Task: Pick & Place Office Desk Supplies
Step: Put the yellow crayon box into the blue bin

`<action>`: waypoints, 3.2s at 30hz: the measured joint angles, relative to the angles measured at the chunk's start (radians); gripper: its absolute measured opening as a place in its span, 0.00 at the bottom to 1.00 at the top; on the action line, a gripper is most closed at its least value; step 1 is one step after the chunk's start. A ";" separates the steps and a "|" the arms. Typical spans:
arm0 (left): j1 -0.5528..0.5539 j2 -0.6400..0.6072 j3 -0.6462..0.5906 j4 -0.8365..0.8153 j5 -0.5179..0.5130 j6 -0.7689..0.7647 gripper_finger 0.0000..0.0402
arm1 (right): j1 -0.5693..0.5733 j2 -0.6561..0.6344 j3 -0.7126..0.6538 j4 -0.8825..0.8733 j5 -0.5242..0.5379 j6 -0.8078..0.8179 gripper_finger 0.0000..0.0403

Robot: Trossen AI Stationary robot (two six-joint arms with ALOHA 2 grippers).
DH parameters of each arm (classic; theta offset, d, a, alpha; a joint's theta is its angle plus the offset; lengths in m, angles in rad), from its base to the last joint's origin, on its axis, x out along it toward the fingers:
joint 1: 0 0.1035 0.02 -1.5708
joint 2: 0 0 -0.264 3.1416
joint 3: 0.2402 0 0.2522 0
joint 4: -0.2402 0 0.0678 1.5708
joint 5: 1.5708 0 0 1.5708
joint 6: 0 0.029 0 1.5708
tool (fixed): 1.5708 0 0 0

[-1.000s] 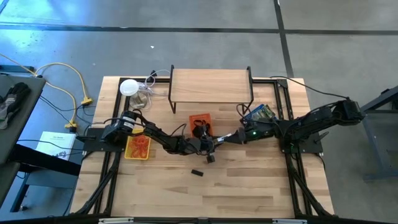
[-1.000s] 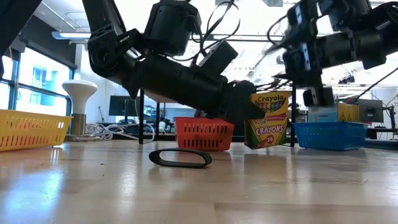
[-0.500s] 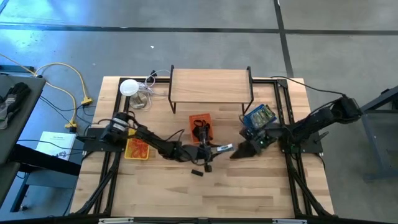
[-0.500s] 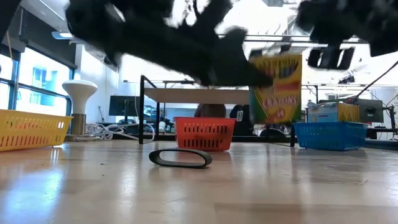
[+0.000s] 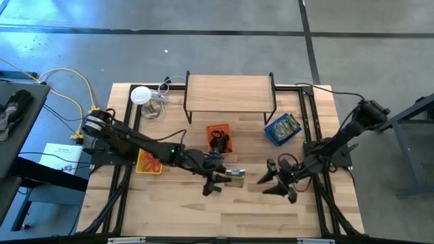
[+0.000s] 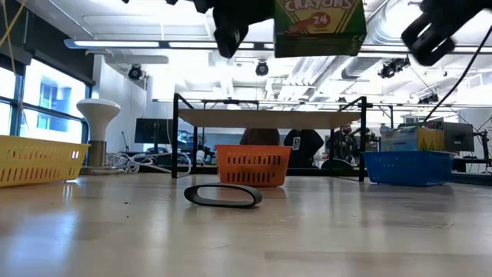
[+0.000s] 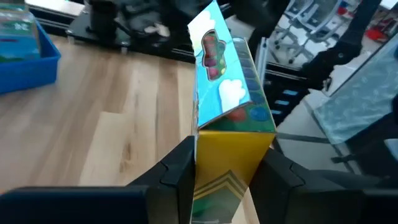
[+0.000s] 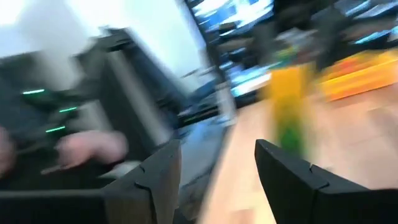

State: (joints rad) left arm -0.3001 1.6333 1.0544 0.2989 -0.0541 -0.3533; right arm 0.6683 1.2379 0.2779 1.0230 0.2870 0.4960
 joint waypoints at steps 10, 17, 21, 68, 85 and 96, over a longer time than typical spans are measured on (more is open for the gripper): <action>0.000 -0.001 0.000 0.013 -0.030 -0.015 0.28 | -0.005 0.153 0.082 0.004 0.211 -0.192 0.48; 0.000 -0.002 -0.002 0.008 -0.033 -0.015 0.28 | -0.039 0.254 0.171 -0.014 0.265 -0.305 0.59; 0.000 -0.005 -0.002 0.004 -0.030 -0.015 0.28 | -0.054 0.261 0.188 -0.016 0.234 -0.324 0.65; -0.024 0.000 0.000 -0.038 -0.074 -0.012 0.28 | -0.181 0.260 0.214 -0.087 0.173 -0.222 0.67; -0.020 0.000 0.000 -0.044 -0.079 0.008 0.28 | -0.206 0.260 0.212 -0.082 0.059 -0.253 0.23; -0.046 0.004 0.000 -0.050 -0.196 0.113 0.29 | -0.230 0.260 0.211 -0.084 0.021 -0.241 0.22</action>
State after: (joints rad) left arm -0.3462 1.6371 1.0542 0.2494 -0.2505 -0.2408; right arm 0.4380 1.4979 0.4885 0.9386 0.3081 0.2552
